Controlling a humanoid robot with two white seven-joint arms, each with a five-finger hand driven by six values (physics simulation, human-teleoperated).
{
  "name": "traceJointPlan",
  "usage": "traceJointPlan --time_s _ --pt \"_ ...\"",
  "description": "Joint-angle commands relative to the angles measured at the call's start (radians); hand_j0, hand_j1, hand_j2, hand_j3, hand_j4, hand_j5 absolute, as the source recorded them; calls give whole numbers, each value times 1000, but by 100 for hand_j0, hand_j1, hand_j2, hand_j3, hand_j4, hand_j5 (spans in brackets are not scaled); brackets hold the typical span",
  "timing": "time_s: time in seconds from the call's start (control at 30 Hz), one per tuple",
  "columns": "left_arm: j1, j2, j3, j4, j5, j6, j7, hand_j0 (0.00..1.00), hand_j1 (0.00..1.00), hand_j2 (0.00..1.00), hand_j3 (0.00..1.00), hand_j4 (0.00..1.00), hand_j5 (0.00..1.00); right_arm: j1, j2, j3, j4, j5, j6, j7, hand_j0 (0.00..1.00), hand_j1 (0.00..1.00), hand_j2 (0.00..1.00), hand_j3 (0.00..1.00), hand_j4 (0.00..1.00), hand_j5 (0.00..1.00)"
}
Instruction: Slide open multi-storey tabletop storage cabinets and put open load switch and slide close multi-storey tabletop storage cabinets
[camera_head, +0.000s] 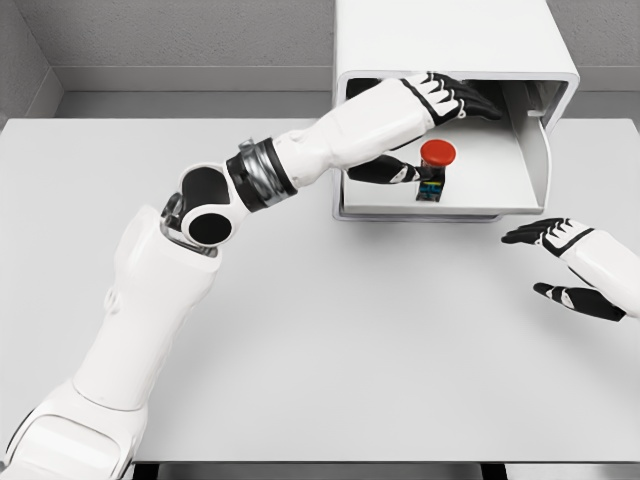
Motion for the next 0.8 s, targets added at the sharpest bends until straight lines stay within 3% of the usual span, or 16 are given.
traceJointPlan --time_s 0.0,0.4,0.5,0.6,0.7,0.77 --pt "2 0 1 -20 7 2 1 87 87 87 87 87 87 0 -2 1 0 -7 1 -1 80 80 80 80 80 80" --pt "95 58 68 -196 15 2 1 90 90 90 90 90 90 0 -2 1 0 -7 1 -1 80 80 80 80 80 80" --pt "156 92 176 -290 30 -43 1 99 99 99 99 99 99 0 1 2 0 -7 1 -1 80 80 80 80 80 80" --pt "198 152 309 -290 142 -43 1 100 100 100 100 100 100 -2 3 7 -2 -7 1 -1 80 80 80 80 80 80" --pt "305 291 479 -290 322 -43 1 100 100 100 100 100 100 -5 3 15 -2 -11 1 -1 80 80 80 80 80 80" --pt "443 366 571 -261 328 -43 -1 100 100 100 100 100 100 -5 3 18 -2 -15 1 -1 77 77 77 77 77 77"
